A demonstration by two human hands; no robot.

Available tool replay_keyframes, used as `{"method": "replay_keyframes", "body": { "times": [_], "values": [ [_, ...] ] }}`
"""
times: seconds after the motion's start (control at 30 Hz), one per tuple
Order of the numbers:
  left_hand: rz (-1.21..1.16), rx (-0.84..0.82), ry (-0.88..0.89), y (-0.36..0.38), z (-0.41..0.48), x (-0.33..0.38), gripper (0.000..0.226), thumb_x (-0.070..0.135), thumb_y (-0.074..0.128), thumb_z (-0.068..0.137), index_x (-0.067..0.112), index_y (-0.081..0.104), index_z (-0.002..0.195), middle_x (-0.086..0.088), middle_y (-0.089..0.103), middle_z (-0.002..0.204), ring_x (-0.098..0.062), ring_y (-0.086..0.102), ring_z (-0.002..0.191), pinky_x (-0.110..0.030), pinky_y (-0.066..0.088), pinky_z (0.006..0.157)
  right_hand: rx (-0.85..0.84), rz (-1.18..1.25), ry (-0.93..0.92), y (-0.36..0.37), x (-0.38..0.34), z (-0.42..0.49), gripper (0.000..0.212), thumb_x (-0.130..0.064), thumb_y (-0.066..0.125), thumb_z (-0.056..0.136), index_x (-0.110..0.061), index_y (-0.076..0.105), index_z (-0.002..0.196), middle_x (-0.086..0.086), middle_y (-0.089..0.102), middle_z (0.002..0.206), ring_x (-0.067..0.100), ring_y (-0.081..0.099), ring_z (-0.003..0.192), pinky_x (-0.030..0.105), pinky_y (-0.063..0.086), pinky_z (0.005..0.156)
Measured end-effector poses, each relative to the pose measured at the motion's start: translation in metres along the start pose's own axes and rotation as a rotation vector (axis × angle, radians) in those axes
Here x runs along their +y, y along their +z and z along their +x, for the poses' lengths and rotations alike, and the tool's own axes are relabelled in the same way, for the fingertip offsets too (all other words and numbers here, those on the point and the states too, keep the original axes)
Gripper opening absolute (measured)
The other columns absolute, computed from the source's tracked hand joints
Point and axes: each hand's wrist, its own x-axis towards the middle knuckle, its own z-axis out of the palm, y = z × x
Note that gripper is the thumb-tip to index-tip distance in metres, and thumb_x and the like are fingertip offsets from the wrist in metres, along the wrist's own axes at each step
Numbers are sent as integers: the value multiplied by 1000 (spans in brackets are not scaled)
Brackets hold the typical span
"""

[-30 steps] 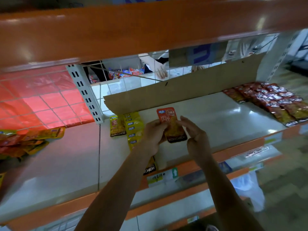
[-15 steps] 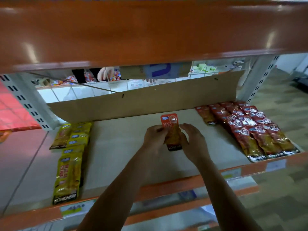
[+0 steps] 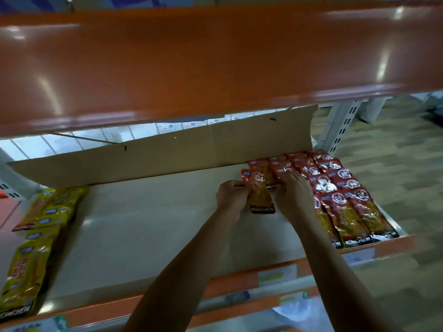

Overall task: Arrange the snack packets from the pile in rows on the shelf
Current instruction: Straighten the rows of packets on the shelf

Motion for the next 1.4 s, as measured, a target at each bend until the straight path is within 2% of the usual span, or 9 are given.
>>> {"method": "replay_keyframes", "body": {
  "times": [0.1, 0.2, 0.33, 0.47, 0.57, 0.87, 1.17, 1.3, 1.4],
  "values": [
    [11, -8, -17, 19, 5, 7, 8, 20, 66, 83, 24, 68, 89, 10, 65, 79, -5, 61, 75, -20, 44, 53, -6, -15, 14, -4, 13, 11, 14, -5, 51, 87, -5, 61, 97, 10, 62, 104, 28, 53, 102, 38, 40, 85],
    [20, 8, -39, 33, 11, 11, 13, 19, 65, 84, 20, 68, 97, 3, 68, 89, -10, 64, 80, -20, 45, 55, -39, -55, -5, -5, 23, 21, 26, -9, 51, 89, -7, 63, 112, 10, 63, 116, 29, 52, 112, 40, 39, 96],
    [53, 51, -29, 45, 22, 13, 9, 20, 67, 82, 23, 65, 90, 3, 66, 88, -8, 62, 76, -19, 46, 56, -68, -71, 15, -1, 32, 28, 26, -17, 50, 93, -11, 61, 115, 6, 61, 122, 27, 48, 118, 41, 36, 101],
    [258, 92, 48, 51, 29, 11, 25, 27, 69, 82, 17, 69, 104, -1, 70, 102, -16, 65, 89, -23, 50, 73, -116, -67, 25, 5, 39, 28, 34, -23, 47, 96, -12, 57, 127, 6, 56, 132, 26, 44, 127, 44, 34, 106],
    [390, 140, 99, 52, 31, 12, 28, 34, 67, 82, 21, 70, 106, 1, 71, 102, -17, 66, 92, -22, 43, 68, -116, -56, 39, 7, 41, 28, 39, -26, 47, 97, -14, 52, 133, 5, 51, 140, 25, 39, 133, 43, 29, 110],
    [440, 145, 117, 53, 37, 13, 30, 37, 71, 80, 19, 68, 105, 0, 71, 104, -16, 66, 94, -22, 41, 68, -104, -62, 29, 7, 41, 28, 37, -25, 48, 96, -14, 55, 130, 4, 53, 137, 23, 43, 129, 38, 31, 108],
    [448, 101, 143, 46, 35, 11, 36, 39, 71, 82, 16, 67, 111, 0, 71, 107, -12, 64, 91, -17, 38, 63, -100, -70, 23, 4, 30, 27, 28, -25, 49, 95, -11, 59, 118, 5, 58, 126, 25, 45, 123, 42, 32, 106],
    [474, 104, 193, 35, 29, 11, 39, 38, 67, 86, 16, 63, 119, 0, 69, 111, -14, 64, 99, -20, 40, 74, -115, -63, -20, 7, 15, 23, 35, -23, 48, 95, -11, 56, 127, 7, 53, 136, 25, 39, 132, 42, 28, 111],
    [556, 108, 264, 19, 21, 9, 35, 33, 61, 90, 20, 61, 122, 2, 68, 113, -14, 63, 103, -20, 41, 79, -113, -46, -97, 12, -1, 14, 34, -19, 52, 93, -7, 58, 124, 10, 56, 131, 28, 42, 129, 39, 29, 109]
  ]
}}
